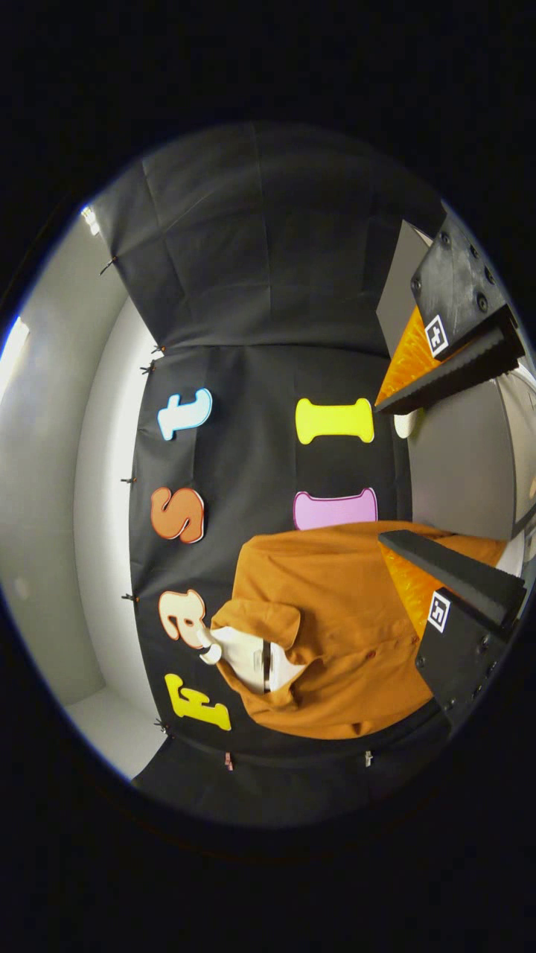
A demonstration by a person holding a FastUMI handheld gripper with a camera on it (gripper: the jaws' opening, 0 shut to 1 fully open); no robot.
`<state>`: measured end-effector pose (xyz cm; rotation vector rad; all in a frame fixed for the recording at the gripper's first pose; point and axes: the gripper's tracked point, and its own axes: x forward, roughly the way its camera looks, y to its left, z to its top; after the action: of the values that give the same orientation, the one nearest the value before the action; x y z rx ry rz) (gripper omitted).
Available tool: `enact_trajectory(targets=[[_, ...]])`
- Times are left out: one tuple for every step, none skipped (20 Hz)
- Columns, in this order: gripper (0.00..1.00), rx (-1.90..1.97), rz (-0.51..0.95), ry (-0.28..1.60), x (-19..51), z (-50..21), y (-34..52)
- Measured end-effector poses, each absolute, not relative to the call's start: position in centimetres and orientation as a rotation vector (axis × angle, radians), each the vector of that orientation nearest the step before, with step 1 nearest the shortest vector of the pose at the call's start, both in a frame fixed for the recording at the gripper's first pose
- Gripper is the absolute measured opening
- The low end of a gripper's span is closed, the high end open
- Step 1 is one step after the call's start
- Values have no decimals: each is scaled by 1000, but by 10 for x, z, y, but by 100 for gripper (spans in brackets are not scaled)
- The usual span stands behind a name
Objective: Iron the clothes twice with a garment steamer, once on the left side and once on the right side.
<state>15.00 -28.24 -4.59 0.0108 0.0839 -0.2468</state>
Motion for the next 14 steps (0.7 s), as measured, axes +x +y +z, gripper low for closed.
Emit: enact_trajectory(targets=[[98, 17, -257, 94, 153, -49, -295], [98, 25, -265, 103, 157, -53, -307], [98, 35, -272, 113, 160, -57, -317], [97, 46, -277, 125, 164, -61, -328], [97, 56, -282, 139, 167, -67, -338], [97, 65, -286, 153, 169, -74, -347], [98, 75, -290, 166, 173, -80, -357], [98, 86, -292, 179, 177, -85, -364], [98, 94, -293, 191, 180, -90, -370], [98, 100, -294, 205, 184, -95, -377], [98, 105, -295, 222, 188, -102, -383], [98, 109, -297, 242, 192, -108, -389], [98, 115, -296, 262, 195, -115, -394], [98, 124, -292, 280, 199, -120, -397]])
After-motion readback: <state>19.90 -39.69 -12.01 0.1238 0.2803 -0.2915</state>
